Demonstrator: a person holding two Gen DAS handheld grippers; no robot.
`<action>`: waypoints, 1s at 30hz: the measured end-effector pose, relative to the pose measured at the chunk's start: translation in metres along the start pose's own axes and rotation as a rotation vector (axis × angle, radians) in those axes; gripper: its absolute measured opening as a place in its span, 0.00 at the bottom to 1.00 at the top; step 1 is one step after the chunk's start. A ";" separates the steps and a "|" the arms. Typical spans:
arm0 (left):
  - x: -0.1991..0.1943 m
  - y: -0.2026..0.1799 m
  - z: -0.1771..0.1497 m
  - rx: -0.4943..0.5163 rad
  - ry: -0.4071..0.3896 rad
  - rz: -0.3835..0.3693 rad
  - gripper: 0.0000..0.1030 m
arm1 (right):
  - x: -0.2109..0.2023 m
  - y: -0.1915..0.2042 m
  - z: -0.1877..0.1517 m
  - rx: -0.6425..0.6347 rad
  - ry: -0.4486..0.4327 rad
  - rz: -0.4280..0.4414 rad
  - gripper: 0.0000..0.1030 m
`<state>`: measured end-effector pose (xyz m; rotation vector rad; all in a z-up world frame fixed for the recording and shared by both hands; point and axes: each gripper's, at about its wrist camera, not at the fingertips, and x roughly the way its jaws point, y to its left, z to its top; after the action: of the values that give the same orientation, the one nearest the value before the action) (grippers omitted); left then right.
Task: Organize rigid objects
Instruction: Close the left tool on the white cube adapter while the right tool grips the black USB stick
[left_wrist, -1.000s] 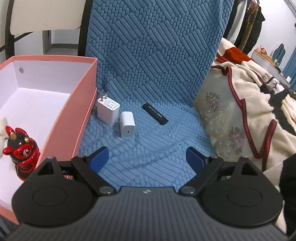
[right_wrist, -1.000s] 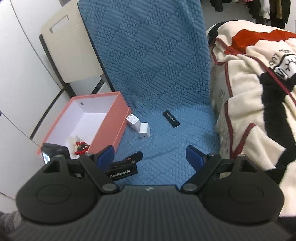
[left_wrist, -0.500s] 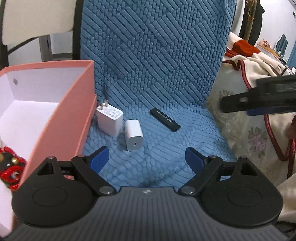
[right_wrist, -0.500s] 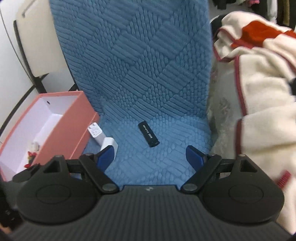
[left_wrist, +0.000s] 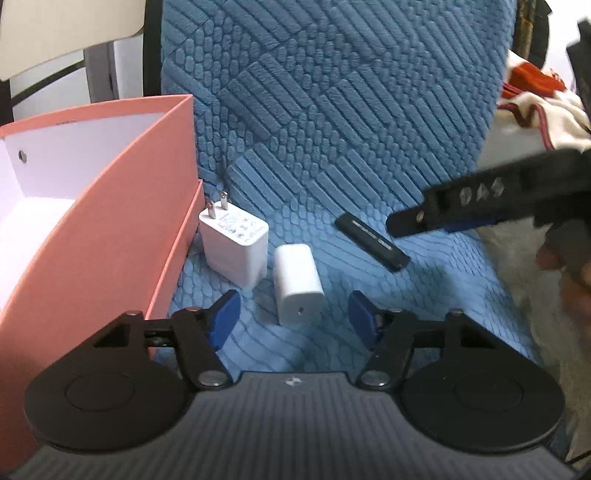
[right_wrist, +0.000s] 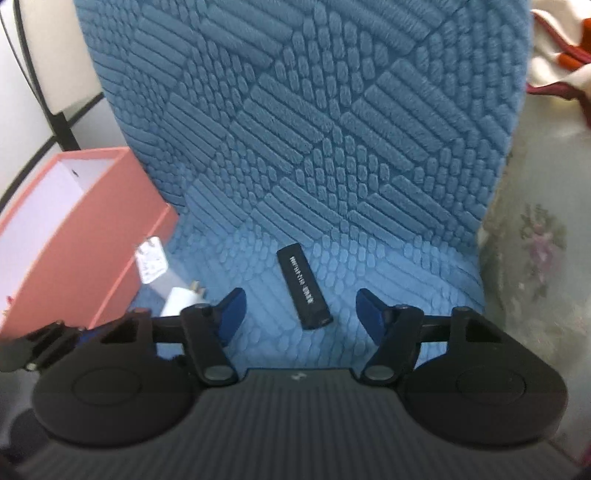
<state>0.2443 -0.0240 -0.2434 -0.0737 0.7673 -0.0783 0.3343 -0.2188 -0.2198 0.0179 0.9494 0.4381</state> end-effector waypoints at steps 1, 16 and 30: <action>0.003 0.000 0.001 0.005 -0.002 0.004 0.64 | 0.005 -0.001 0.001 -0.003 0.007 -0.003 0.62; 0.031 0.003 0.006 -0.030 0.039 -0.025 0.36 | 0.039 -0.008 -0.003 -0.052 0.047 -0.038 0.38; 0.005 0.008 -0.003 -0.033 0.095 -0.107 0.30 | 0.025 0.029 -0.033 -0.038 0.065 -0.115 0.27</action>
<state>0.2459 -0.0167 -0.2501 -0.1428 0.8597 -0.1717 0.3098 -0.1888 -0.2526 -0.0851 1.0003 0.3520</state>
